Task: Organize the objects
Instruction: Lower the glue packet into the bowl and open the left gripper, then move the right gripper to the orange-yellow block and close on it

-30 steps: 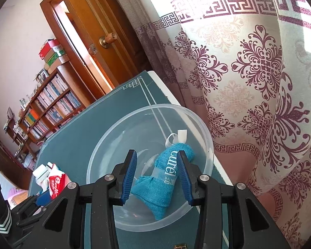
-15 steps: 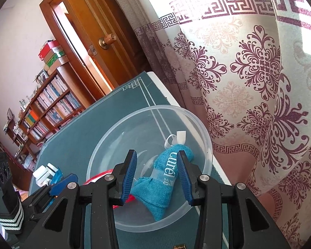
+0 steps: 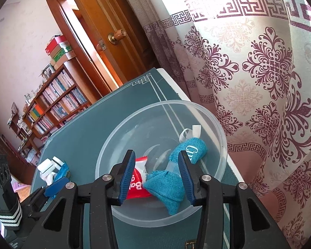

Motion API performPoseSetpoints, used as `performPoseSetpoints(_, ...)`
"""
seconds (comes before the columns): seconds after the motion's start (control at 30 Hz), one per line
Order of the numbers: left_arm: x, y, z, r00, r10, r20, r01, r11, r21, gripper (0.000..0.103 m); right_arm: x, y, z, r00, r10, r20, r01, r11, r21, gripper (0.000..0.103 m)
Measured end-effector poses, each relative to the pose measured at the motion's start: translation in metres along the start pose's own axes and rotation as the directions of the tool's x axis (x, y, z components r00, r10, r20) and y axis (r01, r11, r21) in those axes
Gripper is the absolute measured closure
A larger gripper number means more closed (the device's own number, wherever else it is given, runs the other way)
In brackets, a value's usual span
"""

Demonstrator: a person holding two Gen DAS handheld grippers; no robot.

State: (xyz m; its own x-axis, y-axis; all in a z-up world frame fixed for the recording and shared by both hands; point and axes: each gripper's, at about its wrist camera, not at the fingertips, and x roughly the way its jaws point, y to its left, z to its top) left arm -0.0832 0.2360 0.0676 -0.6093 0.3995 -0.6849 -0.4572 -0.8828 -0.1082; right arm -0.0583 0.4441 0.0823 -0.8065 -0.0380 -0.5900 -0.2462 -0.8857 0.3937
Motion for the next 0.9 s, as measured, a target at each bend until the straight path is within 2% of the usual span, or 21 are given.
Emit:
performPoseSetpoints(0.17, -0.009, 0.011, -0.005, 1.000, 0.030, 0.006, -0.029, 0.999, -0.016, 0.011, -0.001, 0.009, -0.003, 1.000, 0.023, -0.005, -0.023, 1.000, -0.020, 0.057)
performPoseSetpoints(0.4, -0.026, 0.045, -0.020, 0.996, 0.087, 0.010, -0.086, 0.992, -0.092, 0.011, -0.001, 0.023, -0.011, 0.998, 0.057, -0.018, -0.057, 0.997, -0.053, 0.055)
performPoseSetpoints(0.67, -0.048, 0.084, -0.039, 0.985, 0.173, 0.007, -0.169, 0.971, -0.170, 0.011, -0.002, 0.048, -0.026, 0.993, 0.109, -0.051, -0.114, 0.987, -0.110, 0.050)
performPoseSetpoints(0.9, -0.058, 0.114, -0.059, 0.978, 0.208, -0.016, -0.206, 0.951, -0.230, 0.011, -0.005, 0.078, -0.042, 0.984, 0.160, -0.080, -0.172, 0.969, -0.180, 0.050)
